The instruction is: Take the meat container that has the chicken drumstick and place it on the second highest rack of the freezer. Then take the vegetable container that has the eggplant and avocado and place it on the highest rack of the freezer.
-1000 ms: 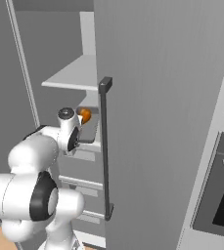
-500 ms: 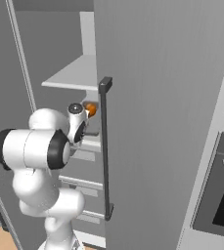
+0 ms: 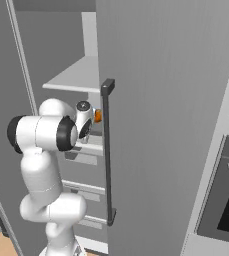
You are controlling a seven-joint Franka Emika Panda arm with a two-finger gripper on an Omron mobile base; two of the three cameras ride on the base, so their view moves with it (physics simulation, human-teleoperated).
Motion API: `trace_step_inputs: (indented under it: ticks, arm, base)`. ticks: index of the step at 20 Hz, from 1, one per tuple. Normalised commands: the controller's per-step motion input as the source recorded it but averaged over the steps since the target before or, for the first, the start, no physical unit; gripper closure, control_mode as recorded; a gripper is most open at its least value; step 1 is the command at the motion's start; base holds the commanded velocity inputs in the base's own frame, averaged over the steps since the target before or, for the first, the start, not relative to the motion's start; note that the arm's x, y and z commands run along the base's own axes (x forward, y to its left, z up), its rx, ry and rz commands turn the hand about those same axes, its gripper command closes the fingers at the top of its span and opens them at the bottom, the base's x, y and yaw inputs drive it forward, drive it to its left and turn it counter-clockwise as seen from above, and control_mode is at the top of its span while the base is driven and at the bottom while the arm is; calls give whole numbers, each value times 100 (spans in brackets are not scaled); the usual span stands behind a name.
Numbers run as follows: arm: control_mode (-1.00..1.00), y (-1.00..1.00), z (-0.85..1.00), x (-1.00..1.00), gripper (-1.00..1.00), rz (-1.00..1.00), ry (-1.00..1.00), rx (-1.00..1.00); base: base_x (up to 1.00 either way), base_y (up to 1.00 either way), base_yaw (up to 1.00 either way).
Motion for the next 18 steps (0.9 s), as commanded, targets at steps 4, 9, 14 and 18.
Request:
trace_step_inputs:
  ticks: [4, 9, 14, 18]
  arm:
    - [-100, 0, -8, 57, 100, 0, 0, 0]
    - [-100, 0, -22, 46, 100, 0, 0, 0]
    - [-100, 0, -2, 0, 100, 0, -3, 0]
    - [-100, 0, 0, 0, 100, 0, 0, 0]
  base:
    - [0, 0, 0]
    - [0, 0, 0]
    - [0, 0, 0]
    - [0, 0, 0]
